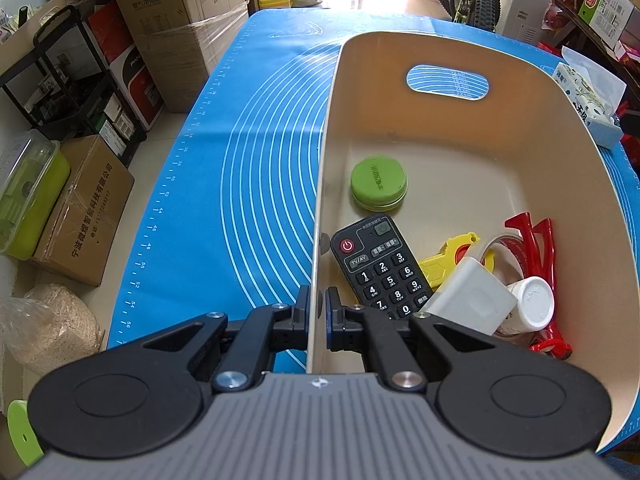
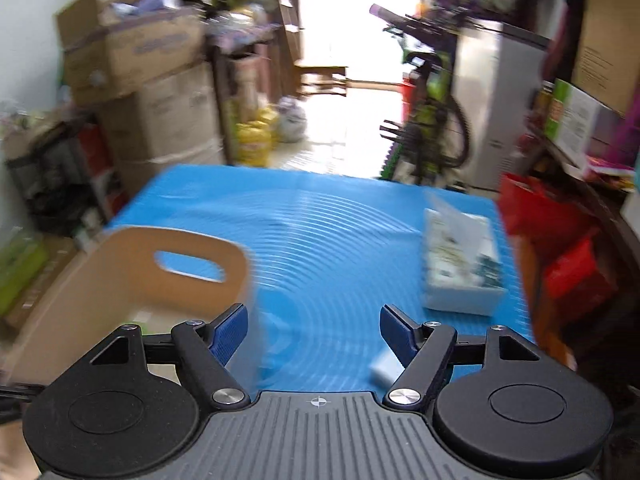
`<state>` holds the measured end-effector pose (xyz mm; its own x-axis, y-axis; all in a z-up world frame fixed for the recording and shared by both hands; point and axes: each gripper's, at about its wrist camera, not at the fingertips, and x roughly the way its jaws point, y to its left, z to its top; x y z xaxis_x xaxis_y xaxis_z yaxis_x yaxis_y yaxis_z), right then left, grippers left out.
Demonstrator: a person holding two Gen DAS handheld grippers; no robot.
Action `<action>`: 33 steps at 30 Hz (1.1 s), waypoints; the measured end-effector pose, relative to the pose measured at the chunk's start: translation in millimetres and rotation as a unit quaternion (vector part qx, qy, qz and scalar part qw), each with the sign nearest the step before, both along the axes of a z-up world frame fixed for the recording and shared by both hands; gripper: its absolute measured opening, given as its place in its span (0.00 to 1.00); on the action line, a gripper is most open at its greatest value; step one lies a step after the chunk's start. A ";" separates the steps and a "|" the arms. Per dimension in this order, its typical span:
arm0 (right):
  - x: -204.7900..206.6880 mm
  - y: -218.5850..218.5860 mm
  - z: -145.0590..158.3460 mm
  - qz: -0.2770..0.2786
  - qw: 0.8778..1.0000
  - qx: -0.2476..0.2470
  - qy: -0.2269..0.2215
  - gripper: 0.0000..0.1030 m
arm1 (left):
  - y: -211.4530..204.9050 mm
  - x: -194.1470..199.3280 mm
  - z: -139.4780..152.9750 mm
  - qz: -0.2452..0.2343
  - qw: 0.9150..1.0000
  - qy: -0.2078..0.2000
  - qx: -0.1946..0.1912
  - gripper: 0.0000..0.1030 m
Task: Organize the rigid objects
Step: 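Grasp the small white charger with the right tool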
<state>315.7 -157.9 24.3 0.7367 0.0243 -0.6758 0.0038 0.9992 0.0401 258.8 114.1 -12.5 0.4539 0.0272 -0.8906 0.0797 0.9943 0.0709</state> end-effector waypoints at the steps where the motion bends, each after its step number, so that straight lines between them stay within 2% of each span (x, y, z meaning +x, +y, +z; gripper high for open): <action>1: 2.6 -8.0 -5.8 -0.009 1.000 0.002 0.008 0.76 | -0.1 0.1 0.0 0.000 1.000 0.000 0.000 0.07; 5: 13.4 -27.3 -32.9 -0.031 0.999 0.006 0.043 0.76 | 0.4 0.8 0.8 0.000 1.000 0.001 -0.003 0.07; 13: 28.5 -42.1 -94.0 -0.057 0.995 0.012 0.086 0.80 | -0.1 1.3 -0.4 0.001 1.000 0.002 0.001 0.08; 21: 38.1 -43.5 -116.1 -0.066 0.995 -0.004 0.073 0.80 | 0.6 1.3 -0.1 0.000 1.000 0.002 0.003 0.08; 25: 46.4 -43.9 -124.4 -0.058 0.995 -0.010 0.080 0.79 | 1.4 0.8 0.1 0.000 1.000 0.002 0.005 0.08; 28: 45.7 -43.2 -128.5 -0.044 0.996 -0.015 0.070 0.83 | 1.5 0.8 0.1 0.000 1.000 0.002 0.006 0.08; 29: 44.3 -43.2 -128.7 -0.037 0.997 -0.014 0.065 0.78 | 1.4 0.7 0.1 0.000 1.000 0.002 0.007 0.08; 30: 43.2 -44.7 -128.2 -0.035 0.997 -0.008 0.062 0.77 | 1.1 0.7 0.1 0.000 1.000 0.001 0.008 0.08; 33: 38.5 -46.6 -126.1 -0.034 0.998 -0.009 0.053 0.60 | 0.8 0.7 -0.1 0.001 1.000 0.001 0.008 0.08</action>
<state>354.2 -204.5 -101.7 0.6607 -0.0355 -0.7498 0.0747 0.9970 0.0186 259.5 114.9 -12.6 0.4514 0.0413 -0.8914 0.0785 0.9932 0.0858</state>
